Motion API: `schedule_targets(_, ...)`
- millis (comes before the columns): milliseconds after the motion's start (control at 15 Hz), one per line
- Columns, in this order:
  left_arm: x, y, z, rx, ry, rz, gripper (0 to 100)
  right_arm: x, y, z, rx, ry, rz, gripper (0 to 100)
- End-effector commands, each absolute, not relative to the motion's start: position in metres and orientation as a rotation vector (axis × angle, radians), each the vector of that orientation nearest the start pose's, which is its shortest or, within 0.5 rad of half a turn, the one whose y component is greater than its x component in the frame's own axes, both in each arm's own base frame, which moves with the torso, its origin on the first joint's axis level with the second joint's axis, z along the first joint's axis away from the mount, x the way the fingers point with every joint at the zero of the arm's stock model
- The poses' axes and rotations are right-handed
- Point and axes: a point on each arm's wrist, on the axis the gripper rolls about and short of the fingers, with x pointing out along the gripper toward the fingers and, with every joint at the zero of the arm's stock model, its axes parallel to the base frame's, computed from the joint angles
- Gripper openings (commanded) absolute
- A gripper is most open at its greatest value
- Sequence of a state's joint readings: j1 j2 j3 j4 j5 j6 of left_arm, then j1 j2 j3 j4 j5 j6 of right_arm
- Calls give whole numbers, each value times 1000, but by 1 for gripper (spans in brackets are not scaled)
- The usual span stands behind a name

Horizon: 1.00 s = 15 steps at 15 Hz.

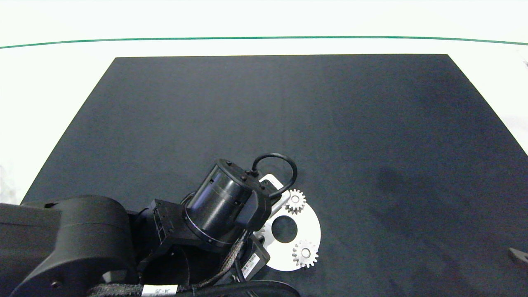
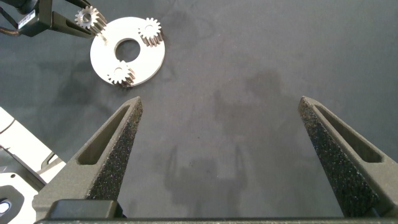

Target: Install three planetary gears onto the carrier pins

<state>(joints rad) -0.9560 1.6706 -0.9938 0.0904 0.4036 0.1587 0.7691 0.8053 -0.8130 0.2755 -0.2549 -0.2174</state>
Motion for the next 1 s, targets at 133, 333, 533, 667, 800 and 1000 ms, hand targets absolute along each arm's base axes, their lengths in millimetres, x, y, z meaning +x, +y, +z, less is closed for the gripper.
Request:
schedule_targets(133,171,-228,178,644,566,-574,19,51,41,266,-347,182,535,100)
schedule_targets(333,172,-229,180,642,559,-575,19,50,41,266,-348,180,535,100)
schedule_targets(533,172,-229,185,632,543,-576,19,51,41,266,-350,184,535,100)
schedule_targets(667,174,-232,184,634,544,-578,19,50,41,266,-348,180,533,100)
schedule_targets(800,175,-234,182,638,549,-576,19,50,40,267,-347,177,534,100)
schedule_targets(1000,177,-233,182,638,553,-572,19,50,41,266,-348,180,535,100)
